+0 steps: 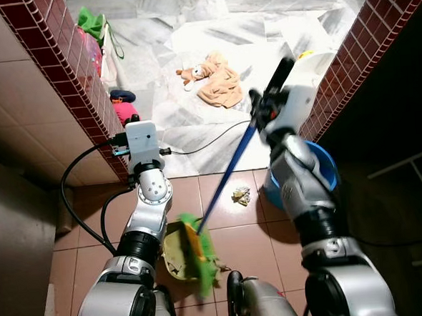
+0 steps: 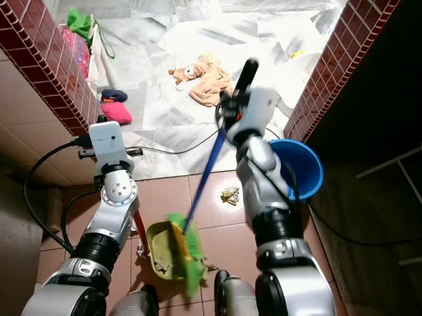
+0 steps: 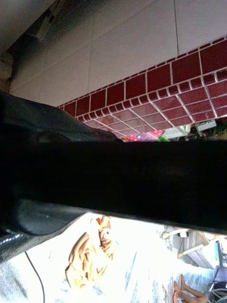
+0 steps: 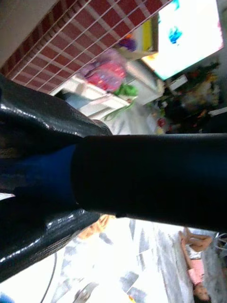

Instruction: Sweep floor

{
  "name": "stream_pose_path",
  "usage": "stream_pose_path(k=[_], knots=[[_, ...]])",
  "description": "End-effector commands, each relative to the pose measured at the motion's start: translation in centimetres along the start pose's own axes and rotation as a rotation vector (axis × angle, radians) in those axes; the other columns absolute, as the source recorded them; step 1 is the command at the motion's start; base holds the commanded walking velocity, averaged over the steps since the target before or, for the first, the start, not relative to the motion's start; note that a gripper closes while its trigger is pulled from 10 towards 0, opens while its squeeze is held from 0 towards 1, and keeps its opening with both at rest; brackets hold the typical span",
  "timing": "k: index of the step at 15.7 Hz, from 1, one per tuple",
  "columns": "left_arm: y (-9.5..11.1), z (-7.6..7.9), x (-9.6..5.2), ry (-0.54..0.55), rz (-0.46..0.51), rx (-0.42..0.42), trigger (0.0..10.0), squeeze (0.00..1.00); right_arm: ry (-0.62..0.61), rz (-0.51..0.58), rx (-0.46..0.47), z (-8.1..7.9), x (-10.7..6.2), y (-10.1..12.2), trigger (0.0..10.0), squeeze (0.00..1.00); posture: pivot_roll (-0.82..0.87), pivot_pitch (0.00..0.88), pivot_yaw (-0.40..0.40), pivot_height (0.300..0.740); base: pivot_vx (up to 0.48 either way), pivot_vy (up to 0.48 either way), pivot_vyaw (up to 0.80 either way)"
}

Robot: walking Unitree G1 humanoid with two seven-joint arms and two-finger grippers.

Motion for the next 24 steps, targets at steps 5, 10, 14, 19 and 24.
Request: stream_pose_path(k=[5, 10, 14, 19, 24], knots=[[-1.1, 0.5, -0.4, -0.041, -0.039, 0.064, 10.0, 0.00, 0.168, 0.343, -0.263, -1.6, 1.2, 10.1, 10.0, 0.00, -0.12, 0.199, -0.035, 0.740, 0.000, 0.000, 0.00], [0.6, 2.9, 0.0, -0.202, 0.014, 0.182, 10.0, 0.00, 0.111, 0.262, -0.397, 1.6, 0.7, 7.8, 10.0, 0.00, -0.11, 0.193, -0.034, 0.740, 0.000, 0.000, 0.00], [-1.6, 3.4, -1.2, -0.240, -0.097, 0.155, 10.0, 0.00, 0.078, 0.108, -0.414, 2.6, -1.1, 3.0, 10.0, 0.00, -0.11, 0.191, -0.029, 0.740, 0.000, 0.000, 0.00], [-3.3, 5.5, -3.0, -0.304, -0.193, 0.116, 10.0, 0.00, 0.048, -0.035, -0.324, 1.6, -2.4, -1.0, 10.0, 0.00, -0.12, 0.181, -0.021, 0.740, 0.000, 0.000, 0.00], [-5.0, 5.7, -4.2, -0.247, -0.319, -0.036, 10.0, 0.00, -0.052, -0.058, -0.004, 1.4, -1.5, -0.6, 10.0, 0.00, -0.11, 0.178, -0.022, 0.740, 0.000, 0.000, 0.00]])
Point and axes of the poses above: a point about 5 cm out from each wrist's last joint towards the gripper, its own x axis pointing out of the wrist towards the gripper, its own y axis along the axis of the wrist's last joint, z = x × y, the point moved 5 cm from there along x, pointing out of the wrist towards the gripper, and after that the axes turned 11 degrees about -x, right-handed, at the moved point
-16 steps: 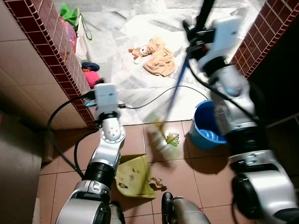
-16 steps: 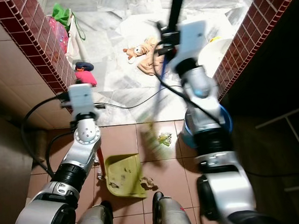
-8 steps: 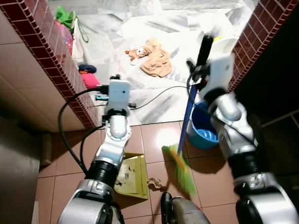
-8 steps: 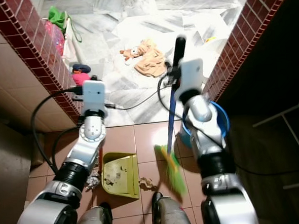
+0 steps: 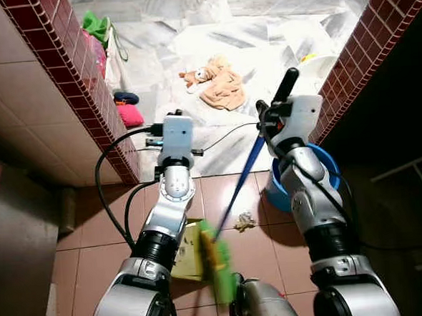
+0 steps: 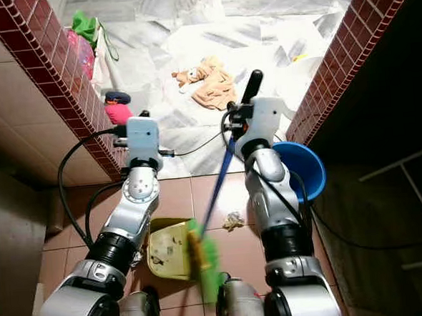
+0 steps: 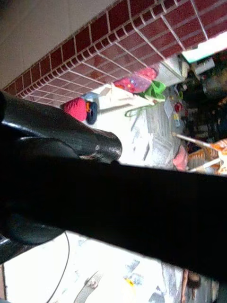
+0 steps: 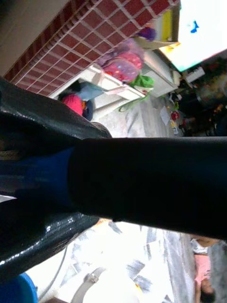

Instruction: Sweep floor

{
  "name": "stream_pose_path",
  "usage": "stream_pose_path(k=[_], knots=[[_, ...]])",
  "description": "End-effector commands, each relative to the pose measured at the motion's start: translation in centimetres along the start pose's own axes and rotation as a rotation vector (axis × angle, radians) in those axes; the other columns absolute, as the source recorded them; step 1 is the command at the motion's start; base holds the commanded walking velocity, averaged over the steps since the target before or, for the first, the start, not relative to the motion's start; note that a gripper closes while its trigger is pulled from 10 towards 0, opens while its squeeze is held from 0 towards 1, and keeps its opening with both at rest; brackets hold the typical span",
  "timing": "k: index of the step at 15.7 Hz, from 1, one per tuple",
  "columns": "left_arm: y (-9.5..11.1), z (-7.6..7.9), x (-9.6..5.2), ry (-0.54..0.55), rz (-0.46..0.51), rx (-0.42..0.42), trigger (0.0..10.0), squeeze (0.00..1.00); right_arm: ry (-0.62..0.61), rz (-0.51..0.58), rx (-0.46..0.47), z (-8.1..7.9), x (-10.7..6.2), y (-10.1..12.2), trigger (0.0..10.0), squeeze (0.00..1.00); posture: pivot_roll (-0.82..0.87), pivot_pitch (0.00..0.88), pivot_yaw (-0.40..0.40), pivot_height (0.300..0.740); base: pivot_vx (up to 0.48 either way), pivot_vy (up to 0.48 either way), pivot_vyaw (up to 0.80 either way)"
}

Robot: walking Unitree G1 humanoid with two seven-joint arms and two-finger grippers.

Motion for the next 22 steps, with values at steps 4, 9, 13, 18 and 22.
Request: stream_pose_path(k=[4, 9, 13, 18, 22], knots=[[-5.4, -0.3, -1.9, 0.037, -0.243, -0.079, 10.0, 0.00, -0.039, 0.056, 0.114, 0.7, 1.3, 3.1, 10.0, 0.00, -0.12, 0.175, -0.023, 0.740, 0.000, 0.000, 0.00], [-5.0, -1.1, -1.3, 0.080, -0.235, -0.193, 10.0, 0.00, 0.014, 0.200, 0.024, 1.2, 2.2, 8.0, 10.0, 0.00, -0.13, 0.160, -0.020, 0.740, 0.000, 0.000, 0.00], [-2.6, -2.8, 0.3, 0.112, -0.154, -0.245, 10.0, 0.00, 0.040, 0.393, -0.221, 1.7, 1.8, 12.4, 10.0, 0.00, -0.12, 0.136, -0.014, 0.740, 0.000, 0.000, 0.00], [1.1, -4.8, 1.5, 0.143, -0.031, -0.275, 10.0, 0.00, -0.018, 0.453, -0.347, 4.0, 0.3, 13.3, 10.0, 0.00, -0.11, 0.099, -0.001, 0.740, 0.000, 0.000, 0.00], [2.8, -6.1, 1.8, 0.154, 0.020, -0.271, 10.0, 0.00, -0.004, 0.439, -0.435, 4.5, -1.0, 11.5, 10.0, 0.00, -0.10, 0.072, 0.017, 0.740, 0.000, 0.000, 0.00]])
Point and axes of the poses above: a point about 5 cm out from each wrist's last joint towards the gripper, its own x axis pointing out of the wrist towards the gripper, its own y axis along the axis of the wrist's last joint, z = x × y, the point moved 5 cm from there along x, pointing out of the wrist towards the gripper, and after that the axes turned 11 degrees about -x, right-handed, at the moved point
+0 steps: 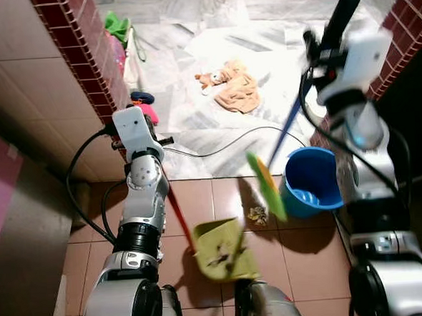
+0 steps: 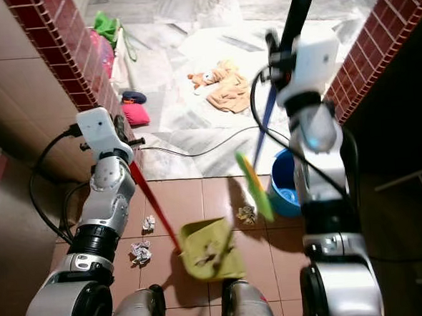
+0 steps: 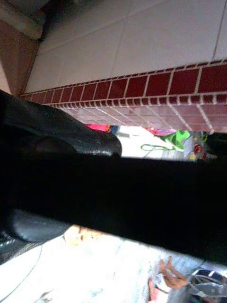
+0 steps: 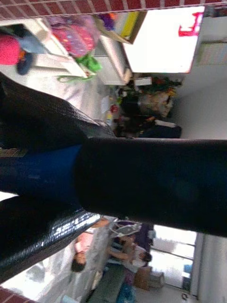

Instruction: Sweep floor

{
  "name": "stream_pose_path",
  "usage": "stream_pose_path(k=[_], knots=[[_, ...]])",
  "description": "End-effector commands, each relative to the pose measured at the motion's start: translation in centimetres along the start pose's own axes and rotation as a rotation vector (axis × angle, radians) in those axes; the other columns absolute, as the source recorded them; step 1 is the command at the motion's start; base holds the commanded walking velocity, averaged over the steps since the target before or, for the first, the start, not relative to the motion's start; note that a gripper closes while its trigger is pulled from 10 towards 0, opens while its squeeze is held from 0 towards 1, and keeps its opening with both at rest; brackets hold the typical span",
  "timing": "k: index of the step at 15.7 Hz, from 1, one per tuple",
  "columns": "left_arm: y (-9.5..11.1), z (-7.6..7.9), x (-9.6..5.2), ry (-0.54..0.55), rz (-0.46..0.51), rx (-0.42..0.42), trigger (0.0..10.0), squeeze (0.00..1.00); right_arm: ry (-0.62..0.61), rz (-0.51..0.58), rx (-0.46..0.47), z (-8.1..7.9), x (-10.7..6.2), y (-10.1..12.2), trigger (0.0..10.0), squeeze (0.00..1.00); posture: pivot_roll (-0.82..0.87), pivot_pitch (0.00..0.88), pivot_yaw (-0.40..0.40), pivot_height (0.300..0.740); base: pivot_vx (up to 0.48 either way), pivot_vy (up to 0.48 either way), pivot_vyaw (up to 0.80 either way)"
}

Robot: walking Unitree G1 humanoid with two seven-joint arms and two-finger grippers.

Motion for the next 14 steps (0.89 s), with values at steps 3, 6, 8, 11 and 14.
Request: stream_pose_path(k=[3, 6, 8, 11, 14], knots=[[1.4, -0.6, -0.2, -0.010, 0.043, 0.011, 10.0, 0.00, 0.029, -0.020, -0.007, -1.4, -2.4, -1.2, 10.0, 0.00, -0.08, 0.059, 0.023, 0.740, 0.000, 0.000, 0.00], [2.0, -1.2, -0.3, -0.004, 0.054, 0.002, 10.0, 0.00, 0.050, -0.121, 0.075, -4.0, -4.3, -3.9, 10.0, 0.00, -0.07, 0.051, 0.027, 0.740, 0.000, 0.000, 0.00], [2.7, -1.3, -0.2, -0.011, 0.069, -0.003, 10.0, 0.00, 0.033, -0.182, 0.171, -5.1, -4.9, -5.1, 10.0, 0.00, -0.05, 0.045, 0.029, 0.740, 0.000, 0.000, 0.00], [4.4, -1.2, -0.1, -0.023, 0.111, -0.029, 10.0, 0.00, 0.002, -0.204, 0.279, -6.2, -5.0, -5.1, 10.0, 0.00, -0.05, 0.040, 0.033, 0.740, 0.000, 0.000, 0.00], [7.2, -0.8, 0.1, -0.031, 0.187, -0.043, 10.0, 0.00, 0.019, -0.201, 0.243, -6.5, -5.3, -5.0, 10.0, 0.00, -0.05, 0.042, 0.033, 0.740, 0.000, 0.000, 0.00]])
Point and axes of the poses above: a point about 5 cm out from each wrist's last joint towards the gripper, its own x axis pointing out of the wrist towards the gripper, its own y axis along the axis of the wrist's last joint, z = x × y, the point moved 5 cm from there along x, pointing out of the wrist towards the gripper, and after that the axes turned 11 degrees about -x, right-handed, at the moved point
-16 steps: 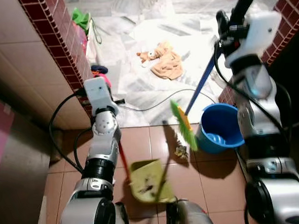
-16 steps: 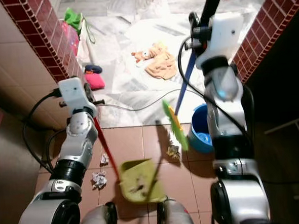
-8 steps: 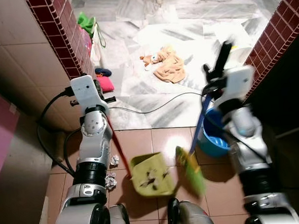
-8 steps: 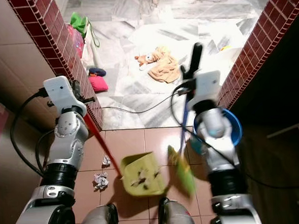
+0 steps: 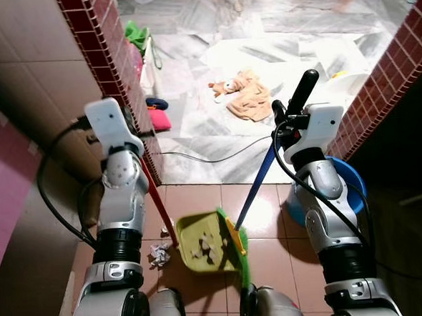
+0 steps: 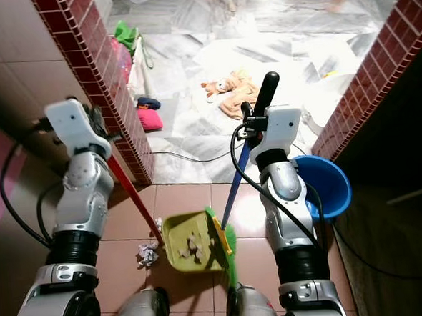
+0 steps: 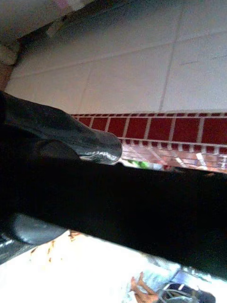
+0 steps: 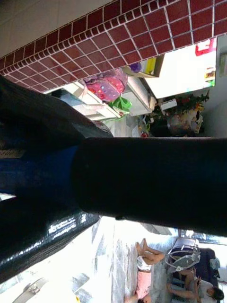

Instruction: Sweep floor

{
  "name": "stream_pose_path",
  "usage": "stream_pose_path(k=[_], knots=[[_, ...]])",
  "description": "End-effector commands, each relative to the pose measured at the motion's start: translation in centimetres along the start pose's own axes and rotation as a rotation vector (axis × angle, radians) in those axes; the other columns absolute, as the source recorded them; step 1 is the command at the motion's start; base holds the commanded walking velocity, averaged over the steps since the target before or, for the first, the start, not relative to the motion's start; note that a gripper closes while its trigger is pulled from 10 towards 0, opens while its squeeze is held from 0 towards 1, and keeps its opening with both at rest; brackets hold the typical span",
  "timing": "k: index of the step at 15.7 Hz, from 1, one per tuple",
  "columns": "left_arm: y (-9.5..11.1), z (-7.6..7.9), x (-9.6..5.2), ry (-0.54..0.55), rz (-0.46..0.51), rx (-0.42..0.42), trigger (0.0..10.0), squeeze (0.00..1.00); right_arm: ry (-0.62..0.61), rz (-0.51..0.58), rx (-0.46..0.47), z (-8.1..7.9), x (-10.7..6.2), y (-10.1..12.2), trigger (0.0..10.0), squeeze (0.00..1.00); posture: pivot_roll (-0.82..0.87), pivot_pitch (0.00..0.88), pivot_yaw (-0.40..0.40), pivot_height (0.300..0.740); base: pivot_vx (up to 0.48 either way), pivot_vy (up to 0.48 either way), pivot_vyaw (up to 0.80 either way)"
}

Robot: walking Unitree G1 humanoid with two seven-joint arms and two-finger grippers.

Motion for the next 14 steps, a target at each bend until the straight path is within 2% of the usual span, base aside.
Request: stream_pose_path(k=[1, 2, 4, 5, 8, 10, 14], knots=[[4.1, 1.3, 0.6, -0.028, 0.122, -0.069, 10.0, 0.00, -0.005, 0.007, 0.004, -0.1, -0.3, 0.2, 10.0, 0.00, -0.05, 0.043, 0.033, 0.740, 0.000, 0.000, 0.00], [5.1, 1.4, 0.7, -0.029, 0.144, -0.085, 10.0, 0.00, -0.024, 0.008, -0.014, 0.4, -0.3, 0.2, 10.0, 0.00, -0.05, 0.045, 0.033, 0.740, 0.000, 0.000, 0.00], [5.7, 1.4, 0.8, -0.031, 0.157, -0.089, 10.0, 0.00, -0.048, 0.027, -0.058, 1.1, -0.1, 0.6, 10.0, 0.00, -0.05, 0.045, 0.033, 0.740, 0.000, 0.000, 0.00], [5.8, 1.4, 0.7, -0.030, 0.160, -0.093, 10.0, 0.00, -0.078, 0.057, -0.146, 2.0, 0.2, 1.4, 10.0, 0.00, -0.05, 0.046, 0.034, 0.740, 0.000, 0.000, 0.00], [5.0, 1.4, 0.5, -0.032, 0.135, -0.093, 10.0, 0.00, -0.096, 0.071, -0.143, 2.7, 0.5, 2.0, 10.0, 0.00, -0.05, 0.046, 0.033, 0.740, 0.000, 0.000, 0.00], [4.6, 1.7, 0.3, -0.038, 0.120, -0.101, 10.0, 0.00, -0.107, 0.048, -0.157, 3.2, 0.3, 1.4, 10.0, 0.00, -0.06, 0.048, 0.032, 0.740, 0.000, 0.000, 0.00], [5.0, 2.1, 0.3, -0.052, 0.124, -0.106, 10.0, 0.00, -0.111, 0.042, -0.211, 3.5, 0.0, 1.2, 10.0, 0.00, -0.07, 0.054, 0.031, 0.740, 0.000, 0.000, 0.00]])
Point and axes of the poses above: a point about 5 cm out from each wrist's last joint towards the gripper, its own x axis pointing out of the wrist towards the gripper, its own y axis along the axis of the wrist's last joint, z = x × y, the point moved 5 cm from there along x, pointing out of the wrist towards the gripper, and after that the axes turned 11 degrees about -x, right-handed, at the moved point
